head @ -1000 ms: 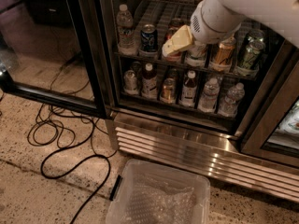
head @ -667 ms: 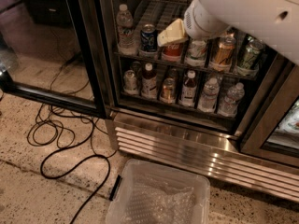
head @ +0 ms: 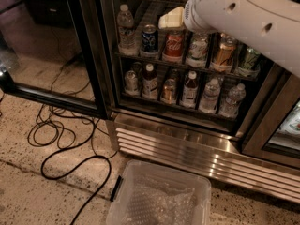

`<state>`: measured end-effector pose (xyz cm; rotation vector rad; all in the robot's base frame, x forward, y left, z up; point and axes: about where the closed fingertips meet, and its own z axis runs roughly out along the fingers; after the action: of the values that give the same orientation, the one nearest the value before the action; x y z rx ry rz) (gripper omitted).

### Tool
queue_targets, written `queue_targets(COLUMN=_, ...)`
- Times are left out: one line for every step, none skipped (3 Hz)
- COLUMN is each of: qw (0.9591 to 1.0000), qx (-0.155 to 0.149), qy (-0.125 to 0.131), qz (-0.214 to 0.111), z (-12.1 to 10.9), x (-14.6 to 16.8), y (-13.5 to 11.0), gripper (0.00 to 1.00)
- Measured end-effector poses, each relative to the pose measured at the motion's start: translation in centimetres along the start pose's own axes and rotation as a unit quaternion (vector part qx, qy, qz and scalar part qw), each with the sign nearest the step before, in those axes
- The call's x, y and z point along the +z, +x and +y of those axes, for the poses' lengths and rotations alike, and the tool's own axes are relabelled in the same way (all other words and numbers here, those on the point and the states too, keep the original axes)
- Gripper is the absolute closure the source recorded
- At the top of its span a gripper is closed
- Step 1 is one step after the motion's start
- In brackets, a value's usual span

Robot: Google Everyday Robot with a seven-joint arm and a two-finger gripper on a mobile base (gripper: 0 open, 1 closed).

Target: Pick green can from top shelf of fridge

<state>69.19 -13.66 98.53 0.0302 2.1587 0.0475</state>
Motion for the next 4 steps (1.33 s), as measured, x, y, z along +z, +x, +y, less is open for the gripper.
queue_targets(qw=0.9999, qx=0.013, qy=0.0, qz=-0.001, z=0.0, x=-0.1, y=-0.1, gripper=0.0)
queue_targets(qw=0.9997, qx=0.021, qy=-0.004, qz=-0.011, z=0.4, x=-0.2, y=-0.4, gripper=0.0)
queue_targets(qw=0.998, qx=0.024, qy=-0.024, qz=-0.053, z=3.5, x=0.6, y=-1.8, gripper=0.0)
queue_targets(qw=0.9927, qx=0.044, qy=-0.044, qz=-0.103, z=5.6, x=0.8, y=-4.1, gripper=0.0)
